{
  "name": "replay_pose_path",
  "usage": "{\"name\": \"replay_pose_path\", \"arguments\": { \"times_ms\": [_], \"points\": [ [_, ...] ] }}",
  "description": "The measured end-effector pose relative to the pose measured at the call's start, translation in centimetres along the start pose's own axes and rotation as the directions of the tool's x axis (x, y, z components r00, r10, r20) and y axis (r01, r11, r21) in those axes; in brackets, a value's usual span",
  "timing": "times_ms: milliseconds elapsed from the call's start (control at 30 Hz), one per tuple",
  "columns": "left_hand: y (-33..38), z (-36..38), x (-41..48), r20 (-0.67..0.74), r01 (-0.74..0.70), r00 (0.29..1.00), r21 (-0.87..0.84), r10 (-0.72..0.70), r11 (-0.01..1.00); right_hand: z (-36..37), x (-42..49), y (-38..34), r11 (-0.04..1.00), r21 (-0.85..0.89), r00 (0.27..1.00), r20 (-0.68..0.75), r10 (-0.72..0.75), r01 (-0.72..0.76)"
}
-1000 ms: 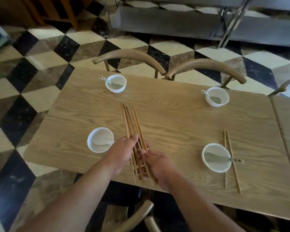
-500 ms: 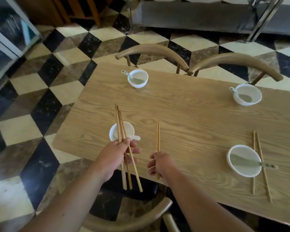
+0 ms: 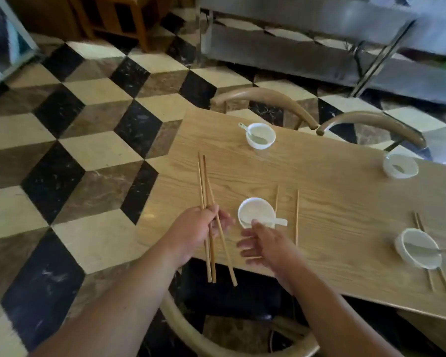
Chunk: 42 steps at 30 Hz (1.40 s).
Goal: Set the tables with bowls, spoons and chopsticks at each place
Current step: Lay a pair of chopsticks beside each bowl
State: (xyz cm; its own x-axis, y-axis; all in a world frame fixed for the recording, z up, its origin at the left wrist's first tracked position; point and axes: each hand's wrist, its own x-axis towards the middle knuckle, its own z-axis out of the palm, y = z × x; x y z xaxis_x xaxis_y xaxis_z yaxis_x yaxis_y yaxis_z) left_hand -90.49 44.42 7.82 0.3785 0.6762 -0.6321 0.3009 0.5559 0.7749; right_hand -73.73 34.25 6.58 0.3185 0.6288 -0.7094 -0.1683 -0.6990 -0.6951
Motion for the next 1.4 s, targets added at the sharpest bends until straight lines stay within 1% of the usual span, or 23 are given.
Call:
{"name": "replay_pose_path", "arguments": {
  "times_ms": [67, 133, 167, 233, 300, 367, 433, 500, 567, 633, 700, 767, 833, 900, 967, 1000, 1067, 1167, 1233, 1300, 1333, 1400],
  "points": [
    [1.0, -5.3, -1.4, -0.003, -0.006, 1.0, 0.023, 0.006, 1.0, 7.6, -3.1, -2.4, 0.998, 0.011, 0.973, 0.221, 0.065, -0.069],
    [2.2, -10.5, -2.7, -0.004, 0.004, 1.0, -0.013, -0.004, 1.0, 14.6, -4.9, -4.4, 0.997, 0.029, 0.934, 0.352, 0.057, -0.072],
    [2.8, -13.0, -3.3, -0.01, 0.008, 1.0, -0.026, -0.008, 1.0, 17.7, -5.4, -5.5, 0.997, 0.059, 0.927, 0.374, 0.028, -0.054],
    [3.8, -17.5, -3.9, -0.014, 0.015, 1.0, 0.001, -0.015, 1.0, 22.8, -5.9, -7.7, 0.995, 0.1, 0.942, 0.336, -0.018, -0.016],
    [4.4, -21.1, -4.2, -0.002, 0.016, 1.0, 0.026, -0.016, 1.0, 26.7, -5.9, -9.4, 0.997, 0.074, 0.958, 0.285, -0.04, 0.019],
    [4.8, -24.2, -4.0, 0.014, 0.021, 1.0, -0.01, -0.021, 1.0, 30.0, -5.4, -10.3, 0.998, 0.064, 0.962, 0.271, -0.038, 0.022],
    [5.4, -26.6, -3.9, 0.027, 0.016, 1.0, -0.031, -0.015, 0.999, 32.7, -4.9, -11.0, 0.994, 0.112, 0.955, 0.294, -0.038, 0.005],
    [6.1, -28.7, -3.8, 0.026, 0.0, 1.0, 0.003, 0.0, 1.0, 34.4, -4.5, -11.9, 0.988, 0.157, 0.93, 0.364, -0.052, -0.007],
    [7.1, -30.5, -3.6, 0.044, -0.01, 0.999, 0.051, 0.007, 0.999, 35.3, -3.9, -12.8, 0.981, 0.192, 0.887, 0.456, -0.073, -0.018],
    [8.4, -31.7, -3.1, 0.048, -0.014, 0.999, 0.108, 0.009, 0.994, 36.0, -3.0, -13.6, 0.976, 0.215, 0.856, 0.508, -0.094, -0.02],
    [9.5, -32.7, -1.7, 0.008, -0.035, 0.999, 0.172, 0.034, 0.985, 36.8, -1.5, -14.7, 0.962, 0.274, 0.864, 0.485, -0.135, -0.003],
    [10.7, -33.5, 0.0, -0.078, -0.078, 0.992, 0.236, 0.099, 0.969, 37.6, 0.7, -16.0, 0.93, 0.368, 0.889, 0.418, -0.184, 0.02],
    [12.1, -34.7, 2.4, -0.111, -0.106, 0.983, 0.317, 0.148, 0.942, 38.2, 3.5, -17.7, 0.906, 0.423, 0.899, 0.39, -0.202, 0.021],
    [14.1, -35.8, 5.0, -0.101, -0.12, 0.981, 0.355, 0.165, 0.927, 38.6, 6.5, -19.8, 0.905, 0.426, 0.879, 0.432, -0.201, -0.002],
    [16.6, -37.2, 8.0, -0.099, -0.089, 0.986, 0.361, 0.133, 0.928, 38.7, 9.9, -22.3, 0.924, 0.381, 0.847, 0.499, -0.183, -0.024],
    [17.8, -37.8, 9.7, -0.098, -0.066, 0.989, 0.391, 0.113, 0.918, 38.6, 11.4, -23.4, 0.933, 0.357, 0.835, 0.524, -0.166, -0.039],
    [20.0, -38.3, 12.7, -0.075, -0.035, 0.994, 0.436, 0.075, 0.899, 37.9, 14.2, -25.4, 0.937, 0.346, 0.807, 0.567, -0.163, -0.054],
    [23.3, -37.5, 16.9, 0.006, -0.021, 1.0, 0.42, 0.02, 0.907, 36.2, 17.4, -27.7, 0.892, 0.442, 0.773, 0.595, -0.218, -0.089],
    [25.5, -36.3, 19.3, 0.077, -0.034, 0.997, 0.442, 0.0, 0.896, 34.4, 19.1, -29.1, 0.858, 0.502, 0.751, 0.607, -0.259, -0.11],
    [27.1, -35.2, 21.7, 0.108, -0.05, 0.994, 0.475, -0.003, 0.878, 32.7, 20.6, -30.2, 0.823, 0.551, 0.73, 0.618, -0.294, -0.135],
    [27.7, -34.5, 22.9, 0.119, -0.066, 0.993, 0.502, 0.007, 0.862, 31.9, 21.2, -30.8, 0.808, 0.574, 0.727, 0.612, -0.311, -0.137],
    [28.8, -33.3, 25.1, 0.15, -0.093, 0.989, 0.53, 0.015, 0.843, 30.6, 22.3, -31.8, 0.777, 0.617, 0.747, 0.575, -0.335, -0.126]
  ]
}}
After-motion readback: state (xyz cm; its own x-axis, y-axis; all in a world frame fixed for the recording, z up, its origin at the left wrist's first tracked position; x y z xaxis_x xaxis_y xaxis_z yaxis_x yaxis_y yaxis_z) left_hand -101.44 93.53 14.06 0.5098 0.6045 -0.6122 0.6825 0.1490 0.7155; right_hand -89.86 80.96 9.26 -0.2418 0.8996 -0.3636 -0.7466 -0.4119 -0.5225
